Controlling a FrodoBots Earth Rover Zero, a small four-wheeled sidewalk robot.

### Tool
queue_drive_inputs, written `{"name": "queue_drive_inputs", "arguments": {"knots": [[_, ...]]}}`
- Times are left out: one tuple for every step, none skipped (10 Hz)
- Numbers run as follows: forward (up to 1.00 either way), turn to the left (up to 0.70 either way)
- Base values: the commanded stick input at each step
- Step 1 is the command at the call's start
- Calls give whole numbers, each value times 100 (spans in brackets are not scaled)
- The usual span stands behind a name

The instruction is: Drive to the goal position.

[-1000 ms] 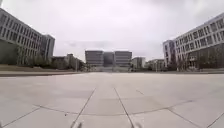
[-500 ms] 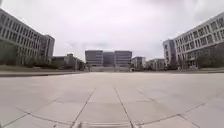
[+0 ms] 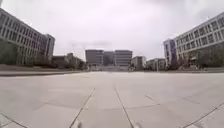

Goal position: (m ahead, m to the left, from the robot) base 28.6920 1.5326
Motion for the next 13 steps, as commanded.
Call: {"name": "queue_drive_inputs", "arguments": {"knots": [[70,0],[70,0],[70,0],[70,0],[70,0],[70,0],[70,0],[70,0],[70,0],[70,0],[70,0],[70,0],[70,0]]}}
